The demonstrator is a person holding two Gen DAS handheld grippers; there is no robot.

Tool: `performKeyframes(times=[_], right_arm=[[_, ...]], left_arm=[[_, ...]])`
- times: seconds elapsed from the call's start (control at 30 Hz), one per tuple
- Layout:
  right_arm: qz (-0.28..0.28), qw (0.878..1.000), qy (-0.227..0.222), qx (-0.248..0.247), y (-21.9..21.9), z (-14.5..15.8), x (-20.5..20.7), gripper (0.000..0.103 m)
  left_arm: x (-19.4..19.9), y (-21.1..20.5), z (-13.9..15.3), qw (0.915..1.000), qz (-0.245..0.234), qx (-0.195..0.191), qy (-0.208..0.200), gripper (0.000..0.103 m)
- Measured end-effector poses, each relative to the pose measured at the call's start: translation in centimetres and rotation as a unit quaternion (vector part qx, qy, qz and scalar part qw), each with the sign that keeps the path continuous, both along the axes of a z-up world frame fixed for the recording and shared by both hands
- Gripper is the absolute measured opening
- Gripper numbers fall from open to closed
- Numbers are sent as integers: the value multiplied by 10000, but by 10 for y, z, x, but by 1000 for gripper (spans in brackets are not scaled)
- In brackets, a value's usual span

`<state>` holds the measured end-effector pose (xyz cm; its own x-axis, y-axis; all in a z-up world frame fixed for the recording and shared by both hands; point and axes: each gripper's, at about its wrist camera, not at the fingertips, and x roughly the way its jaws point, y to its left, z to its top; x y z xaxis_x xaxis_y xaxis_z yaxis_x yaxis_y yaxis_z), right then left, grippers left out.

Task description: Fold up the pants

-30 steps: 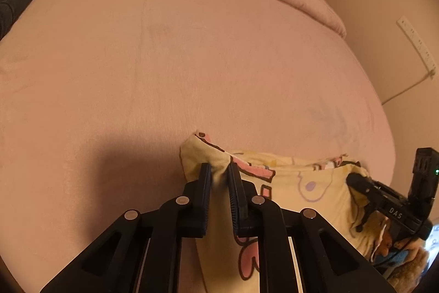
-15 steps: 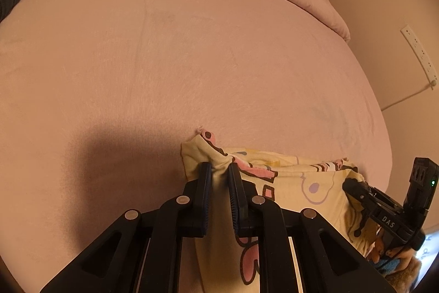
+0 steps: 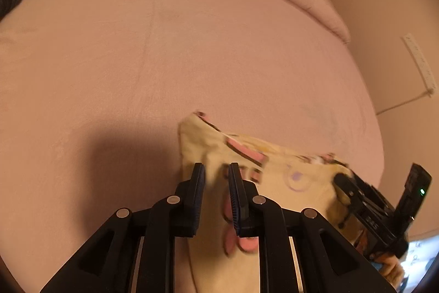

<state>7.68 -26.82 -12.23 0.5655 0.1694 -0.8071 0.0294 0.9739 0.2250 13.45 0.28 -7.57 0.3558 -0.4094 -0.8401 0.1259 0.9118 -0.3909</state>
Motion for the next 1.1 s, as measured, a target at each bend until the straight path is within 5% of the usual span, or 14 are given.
performKeyframes(times=[0.17, 0.53, 1.1], right_arm=[[-76, 9997, -232, 5, -11, 20, -15, 72], [279, 9989, -142, 354, -17, 19, -50, 79], [379, 9851, 433, 1618, -29, -22, -75, 81]], left_arm=[[-37, 0, 24, 9988, -323, -188, -325, 54], [-81, 7, -2, 9994, -318, 144, -42, 55], [-79, -9, -32, 9977, -470, -248, 427, 55]])
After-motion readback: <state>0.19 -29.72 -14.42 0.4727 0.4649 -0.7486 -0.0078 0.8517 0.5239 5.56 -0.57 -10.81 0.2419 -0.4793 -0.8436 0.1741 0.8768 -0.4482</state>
